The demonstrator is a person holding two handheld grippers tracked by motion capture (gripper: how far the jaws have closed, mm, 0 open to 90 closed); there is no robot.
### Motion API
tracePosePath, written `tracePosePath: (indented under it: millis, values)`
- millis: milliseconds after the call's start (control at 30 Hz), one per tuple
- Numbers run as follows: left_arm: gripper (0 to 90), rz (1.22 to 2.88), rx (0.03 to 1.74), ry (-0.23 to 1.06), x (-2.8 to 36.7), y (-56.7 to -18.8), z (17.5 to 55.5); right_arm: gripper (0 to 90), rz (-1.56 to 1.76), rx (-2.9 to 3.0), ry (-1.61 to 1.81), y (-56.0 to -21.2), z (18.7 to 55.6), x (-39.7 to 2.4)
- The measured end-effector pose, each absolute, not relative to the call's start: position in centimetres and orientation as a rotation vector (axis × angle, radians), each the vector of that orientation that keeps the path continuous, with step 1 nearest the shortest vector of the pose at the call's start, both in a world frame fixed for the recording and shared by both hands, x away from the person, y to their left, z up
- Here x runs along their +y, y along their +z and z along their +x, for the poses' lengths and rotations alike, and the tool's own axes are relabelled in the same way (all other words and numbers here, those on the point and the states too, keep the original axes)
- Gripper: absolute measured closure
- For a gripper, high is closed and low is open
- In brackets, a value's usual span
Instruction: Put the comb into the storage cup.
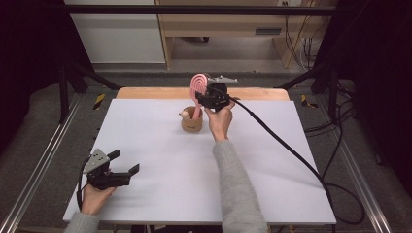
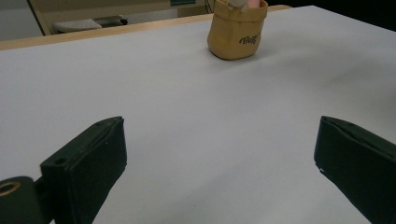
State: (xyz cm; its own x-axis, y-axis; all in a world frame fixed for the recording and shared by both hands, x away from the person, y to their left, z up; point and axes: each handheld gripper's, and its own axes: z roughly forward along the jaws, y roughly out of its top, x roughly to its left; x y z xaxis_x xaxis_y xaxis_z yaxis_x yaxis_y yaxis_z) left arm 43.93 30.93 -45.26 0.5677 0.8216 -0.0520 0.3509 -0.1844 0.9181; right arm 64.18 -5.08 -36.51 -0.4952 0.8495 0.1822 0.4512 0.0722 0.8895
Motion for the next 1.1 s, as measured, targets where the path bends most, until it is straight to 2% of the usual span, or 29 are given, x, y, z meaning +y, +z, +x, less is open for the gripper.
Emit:
tracePosePath:
  millis: [1100]
  values:
    - [2.5,1.781,0.969,0.575,30.9,-45.3,44.0,59.7,1.297,1.942,1.372,-36.9,64.4,-6.4]
